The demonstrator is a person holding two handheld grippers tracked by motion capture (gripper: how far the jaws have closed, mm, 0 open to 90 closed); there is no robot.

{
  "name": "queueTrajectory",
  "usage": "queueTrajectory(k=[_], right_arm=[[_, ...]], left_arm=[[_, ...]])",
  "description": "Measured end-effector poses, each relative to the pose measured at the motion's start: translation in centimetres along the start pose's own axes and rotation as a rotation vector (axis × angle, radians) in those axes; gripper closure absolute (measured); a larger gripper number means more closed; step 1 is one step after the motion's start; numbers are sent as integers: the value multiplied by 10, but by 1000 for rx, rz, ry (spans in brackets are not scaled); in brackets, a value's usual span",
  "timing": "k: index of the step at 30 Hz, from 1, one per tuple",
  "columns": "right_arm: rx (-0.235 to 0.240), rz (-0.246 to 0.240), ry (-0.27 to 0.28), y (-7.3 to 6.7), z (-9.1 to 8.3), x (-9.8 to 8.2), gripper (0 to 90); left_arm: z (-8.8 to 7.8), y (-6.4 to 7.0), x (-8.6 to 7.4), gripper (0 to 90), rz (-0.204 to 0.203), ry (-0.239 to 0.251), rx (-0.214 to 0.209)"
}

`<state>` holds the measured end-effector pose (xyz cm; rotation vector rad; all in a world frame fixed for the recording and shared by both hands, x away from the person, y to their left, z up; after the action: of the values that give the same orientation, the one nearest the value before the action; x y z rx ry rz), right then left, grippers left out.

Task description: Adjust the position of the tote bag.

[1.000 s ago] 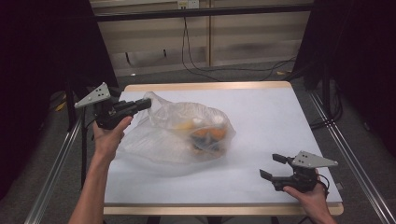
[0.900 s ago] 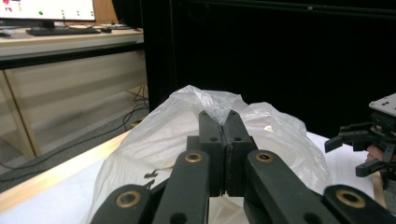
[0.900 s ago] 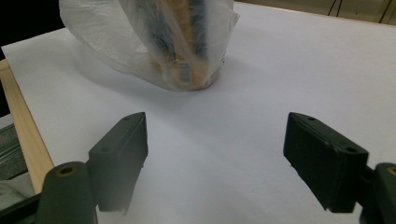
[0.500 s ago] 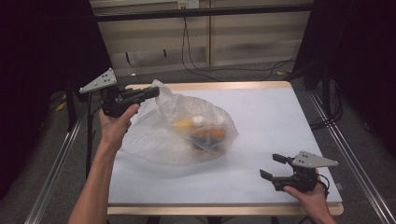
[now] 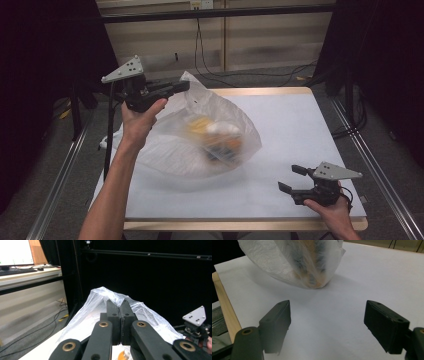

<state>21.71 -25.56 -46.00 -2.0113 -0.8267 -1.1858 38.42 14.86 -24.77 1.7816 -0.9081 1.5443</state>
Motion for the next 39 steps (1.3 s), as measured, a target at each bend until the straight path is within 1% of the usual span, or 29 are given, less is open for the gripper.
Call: queueTrajectory(k=[3, 4, 5, 6, 8, 11, 13, 15, 16, 18, 20, 22, 23, 25, 26, 29, 30, 32, 35, 36, 37, 39], right_arm=[[-1, -1, 1, 0, 0, 0, 211], [-1, -1, 1, 0, 0, 0, 212], [-4, -2, 1, -1, 0, 0, 212], [-1, -1, 2, -1, 0, 0, 212], [-2, -5, -1, -1, -1, 0, 212], [-3, -3, 3, -2, -1, 1, 214], [-2, -6, 8, -1, 0, 2, 215], [-4, -11, 19, -1, 1, 6, 215], [-3, -13, 21, -2, 2, 8, 215], [8, -19, 42, -3, 5, 16, 215], [13, -36, 61, -5, 8, 27, 215], [24, -63, 81, -10, 12, 42, 226], [35, -78, 92, -12, 15, 51, 237], [63, -105, 110, -17, 25, 72, 247], [82, -121, 116, -20, 32, 83, 254], [109, -176, 125, -24, 51, 112, 264], [114, -186, 132, -25, 56, 121, 264], [145, -196, 147, -26, 65, 138, 263], [166, -226, 170, -30, 76, 165, 264], [168, -236, 175, -31, 78, 171, 265], [173, -247, 175, -32, 81, 179, 269], [181, -256, 183, -33, 87, 193, 276]], left_arm=[[6, 5, 8, 896, 4, 8, -15], [9, 8, 10, 896, -2, 10, -21], [11, 9, 11, 896, 4, 9, -29], [12, 11, 11, 895, -2, 12, -29], [15, 15, 10, 895, 14, 0, -37], [18, 17, 5, 893, 14, -5, -38], [19, 17, 2, 891, 13, -15, -38], [20, 16, 0, 871, 8, -14, -38], [20, 16, -1, 870, 15, -19, -37], [20, 15, -2, 844, 8, -21, -28], [19, 15, -1, 872, 17, -28, -32], [19, 16, 0, 887, 20, -26, -34], [19, 17, 0, 890, 12, -24, -32], [19, 18, -1, 892, 17, -28, -37], [19, 19, -1, 893, 10, -26, -40], [20, 18, -3, 893, 11, -31, -40], [20, 18, -3, 893, 2, -27, -32], [22, 16, -3, 893, -17, -16, -37], [23, 15, -1, 893, -14, -17, -40], [23, 16, 0, 893, -9, -16, -44], [23, 16, 1, 893, -13, -12, -41], [22, 18, 4, 893, -9, -11, -35]])
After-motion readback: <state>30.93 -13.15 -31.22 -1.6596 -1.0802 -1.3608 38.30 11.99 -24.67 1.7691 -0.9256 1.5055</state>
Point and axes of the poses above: each handheld gripper's, and its own axes: z roughly forward along the jaws, x roughly out of its top, y roughly to its right, the point moved 2 cm from there along z, roughly forward along the jaws, and after that the axes turned 14 degrees about x, right-handed, at the moved point
